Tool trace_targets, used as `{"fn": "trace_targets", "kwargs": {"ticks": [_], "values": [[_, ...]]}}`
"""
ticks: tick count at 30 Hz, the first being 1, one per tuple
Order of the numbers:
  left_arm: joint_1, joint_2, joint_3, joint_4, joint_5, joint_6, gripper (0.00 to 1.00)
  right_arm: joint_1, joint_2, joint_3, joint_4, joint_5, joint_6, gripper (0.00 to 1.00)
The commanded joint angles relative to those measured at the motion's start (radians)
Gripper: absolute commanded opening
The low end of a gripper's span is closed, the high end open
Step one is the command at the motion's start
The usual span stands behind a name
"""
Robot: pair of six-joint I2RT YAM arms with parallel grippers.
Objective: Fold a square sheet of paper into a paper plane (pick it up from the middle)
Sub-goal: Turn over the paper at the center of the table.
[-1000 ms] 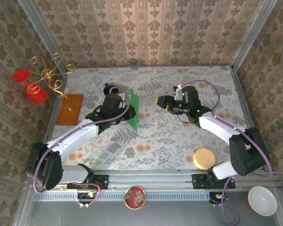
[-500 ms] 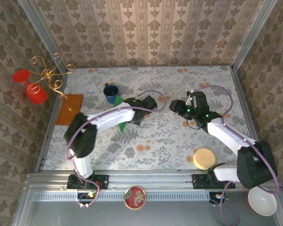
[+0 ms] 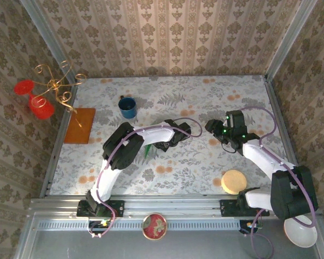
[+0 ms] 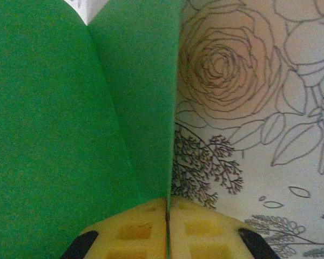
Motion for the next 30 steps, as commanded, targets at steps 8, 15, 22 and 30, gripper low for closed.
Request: {"fn": "trace_targets", "kwargs": {"ticks": [8,15,22,30], "values": [[0.002,-0.051,0.003,0.083,0.262,-0.015,0.26,-0.008,0.007,-0.007,0.006,-0.015,0.033,0.56],[0.001,-0.183,-0.070,0.226,0.525,-0.027,0.44,-0.010,-0.003,-0.004,-0.001,-0.009,0.027,0.60],[-0.005,-0.330,-0.196,0.448,0.800,-0.153,0.51,-0.010,0.011,0.003,0.004,-0.029,0.025,0.60],[0.144,-0.540,-0.468,0.556,0.748,-0.284,0.59,0.017,0.063,0.019,0.051,-0.102,0.001,0.60]]}}
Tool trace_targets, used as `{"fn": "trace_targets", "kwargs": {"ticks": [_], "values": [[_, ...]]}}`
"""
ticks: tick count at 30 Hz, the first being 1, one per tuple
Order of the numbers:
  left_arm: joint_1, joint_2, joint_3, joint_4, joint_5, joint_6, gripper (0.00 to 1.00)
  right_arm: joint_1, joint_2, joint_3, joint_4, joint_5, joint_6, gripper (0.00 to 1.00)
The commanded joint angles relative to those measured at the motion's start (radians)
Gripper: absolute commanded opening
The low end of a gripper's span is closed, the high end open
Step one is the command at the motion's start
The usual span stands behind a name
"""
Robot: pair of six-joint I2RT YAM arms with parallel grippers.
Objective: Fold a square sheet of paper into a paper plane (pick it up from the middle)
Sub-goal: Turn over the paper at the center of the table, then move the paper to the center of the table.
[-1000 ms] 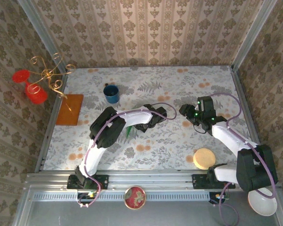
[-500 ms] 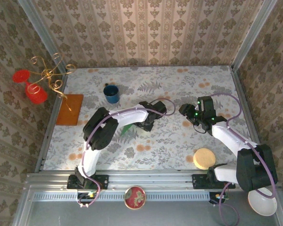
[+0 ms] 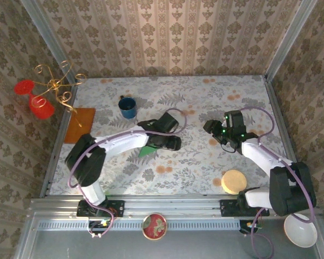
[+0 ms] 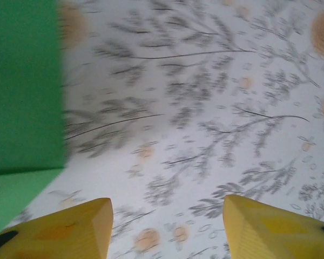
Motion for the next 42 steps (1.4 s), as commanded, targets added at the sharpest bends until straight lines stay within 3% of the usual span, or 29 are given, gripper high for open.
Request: {"fn": "trace_targets", "kwargs": {"ticks": [1,7,20,29,36,42], "values": [[0.093,-0.081,-0.121,0.063,0.001,-0.097,0.60,0.023,0.028,0.017,0.044,-0.046,-0.009,0.60],[0.222,-0.139,-0.272,0.172,0.075,-0.165,0.62,0.069,0.081,0.011,0.103,-0.061,0.023,0.61],[0.291,-0.022,-0.240,0.230,0.099,-0.139,0.59,0.164,0.188,0.045,0.141,-0.055,0.042,0.61],[0.254,0.010,-0.280,0.293,0.196,-0.159,0.53,0.256,0.250,0.088,0.114,-0.086,0.127,0.58],[0.137,0.039,-0.225,0.244,0.199,-0.131,0.36,0.341,0.245,0.028,0.154,-0.045,0.284,0.53],[0.131,0.042,-0.232,0.276,0.208,-0.169,0.26,0.378,0.240,0.008,0.108,-0.014,0.325,0.47]]}}
